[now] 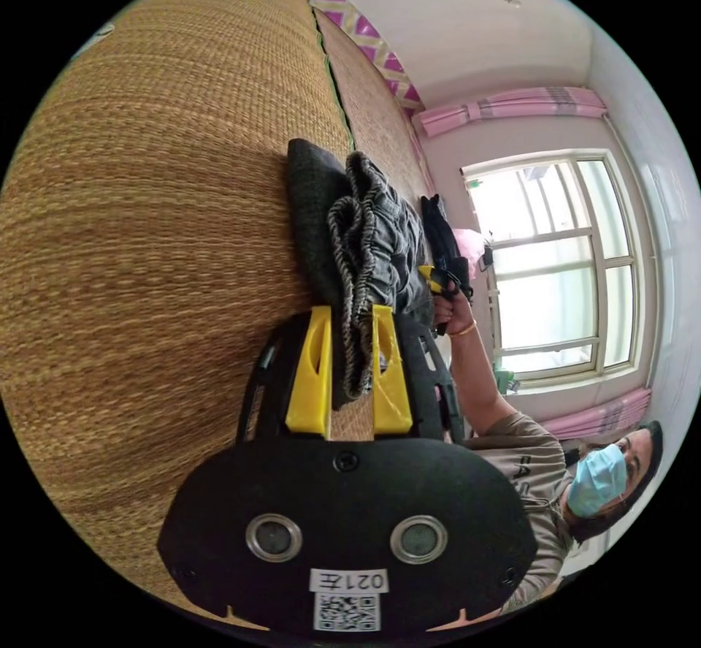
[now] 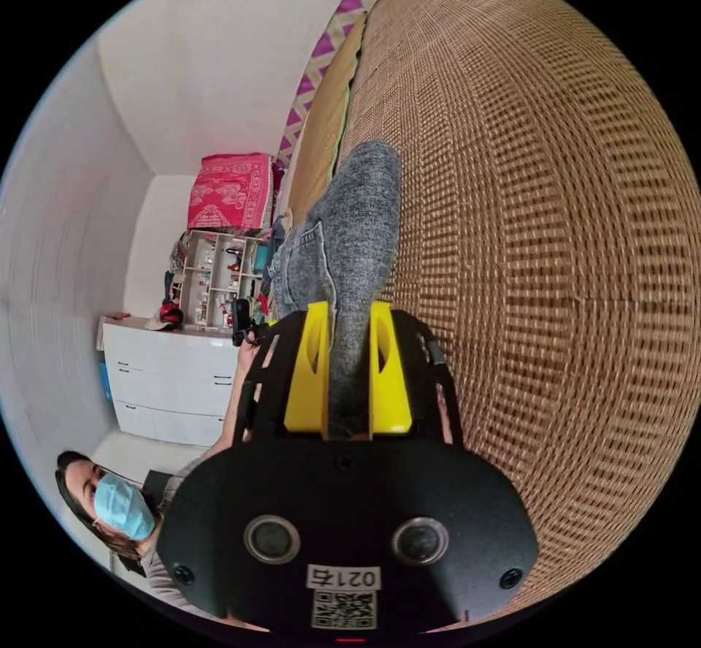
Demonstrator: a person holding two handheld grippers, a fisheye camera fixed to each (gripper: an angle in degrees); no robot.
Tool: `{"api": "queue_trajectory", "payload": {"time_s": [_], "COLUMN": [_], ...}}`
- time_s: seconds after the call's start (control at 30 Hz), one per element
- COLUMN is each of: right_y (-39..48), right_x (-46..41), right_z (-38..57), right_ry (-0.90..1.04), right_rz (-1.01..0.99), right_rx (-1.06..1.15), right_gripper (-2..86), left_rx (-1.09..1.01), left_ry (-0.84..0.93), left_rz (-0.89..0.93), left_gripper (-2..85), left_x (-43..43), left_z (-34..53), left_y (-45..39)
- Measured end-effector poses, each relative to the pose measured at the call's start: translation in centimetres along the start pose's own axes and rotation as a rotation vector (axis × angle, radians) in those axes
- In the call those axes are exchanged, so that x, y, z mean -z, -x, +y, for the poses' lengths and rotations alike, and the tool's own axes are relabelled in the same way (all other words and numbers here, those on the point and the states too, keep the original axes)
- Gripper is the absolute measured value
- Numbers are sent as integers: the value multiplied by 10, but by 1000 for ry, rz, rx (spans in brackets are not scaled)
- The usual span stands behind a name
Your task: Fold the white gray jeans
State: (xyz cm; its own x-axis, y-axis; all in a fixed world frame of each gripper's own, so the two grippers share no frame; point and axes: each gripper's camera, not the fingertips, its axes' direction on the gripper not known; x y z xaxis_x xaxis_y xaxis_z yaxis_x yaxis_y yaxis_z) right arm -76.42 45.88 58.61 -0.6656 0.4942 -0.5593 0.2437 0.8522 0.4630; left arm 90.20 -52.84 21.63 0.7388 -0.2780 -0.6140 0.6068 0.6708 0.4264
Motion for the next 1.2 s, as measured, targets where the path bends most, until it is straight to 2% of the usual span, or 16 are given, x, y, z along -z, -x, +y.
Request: {"api": "queue_trajectory", "payload": {"time_s": [0.2,0.33,0.43,0.5,0.67,0.73,0.83,0.9,0.97,1.07,1.2], "right_y": [-6,3,13,25,44,35,-14,-68,-96,-95,-17], "right_x": [37,100,191,283,472,525,574,579,576,563,502], "right_z": [17,23,25,30,47,47,42,36,49,81,94], "right_ry": [-12,-54,-163,-286,-555,-632,-714,-616,-615,-701,-674], "right_rz": [-18,-5,33,79,163,201,298,472,548,457,487], "right_rx": [77,131,164,181,202,163,-19,-213,-297,-200,-48], "right_gripper": [58,57,57,58,66,78,124,128,116,91,73], "left_rx": [-61,-157,-252,-312,-458,-437,-311,-297,-301,-281,-286], "left_ry": [-87,-66,-31,-13,18,-42,-148,-122,-28,-12,30], "left_rz": [27,48,54,65,141,122,74,55,45,90,172], "left_gripper": [51,50,51,52,67,64,59,55,41,0,-8], "left_x": [-3,-33,-81,-118,-248,-276,-298,-309,-311,-273,-209], "left_z": [21,-12,-77,-123,-241,-268,-278,-268,-243,-190,-113], "left_y": [-57,-140,-227,-288,-468,-495,-481,-456,-411,-343,-278]}}
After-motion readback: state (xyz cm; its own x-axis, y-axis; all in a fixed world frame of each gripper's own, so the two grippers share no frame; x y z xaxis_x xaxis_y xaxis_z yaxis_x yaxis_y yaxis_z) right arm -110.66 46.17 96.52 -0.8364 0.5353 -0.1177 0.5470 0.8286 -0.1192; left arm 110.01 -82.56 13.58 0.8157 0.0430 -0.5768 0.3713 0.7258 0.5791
